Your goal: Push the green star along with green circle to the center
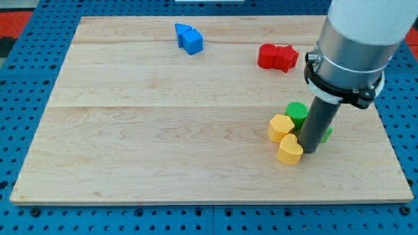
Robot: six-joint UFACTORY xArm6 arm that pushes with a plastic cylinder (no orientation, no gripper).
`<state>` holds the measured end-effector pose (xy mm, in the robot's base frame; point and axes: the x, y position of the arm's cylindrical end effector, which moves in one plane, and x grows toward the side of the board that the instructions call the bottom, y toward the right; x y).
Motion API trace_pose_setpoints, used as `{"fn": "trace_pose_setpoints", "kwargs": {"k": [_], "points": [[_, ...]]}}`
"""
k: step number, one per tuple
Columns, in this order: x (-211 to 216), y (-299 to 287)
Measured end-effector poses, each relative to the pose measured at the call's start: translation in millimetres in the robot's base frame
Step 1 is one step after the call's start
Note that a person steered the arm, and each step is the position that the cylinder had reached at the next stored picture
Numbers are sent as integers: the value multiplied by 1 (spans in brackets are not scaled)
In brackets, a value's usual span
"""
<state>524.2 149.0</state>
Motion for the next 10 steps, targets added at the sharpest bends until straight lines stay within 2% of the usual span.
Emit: {"fn": "trace_pose_setpoints", "kwargs": {"k": [3,5,7,10], "points": [[27,52],[1,72],[-18,36],[-23,-11]]}}
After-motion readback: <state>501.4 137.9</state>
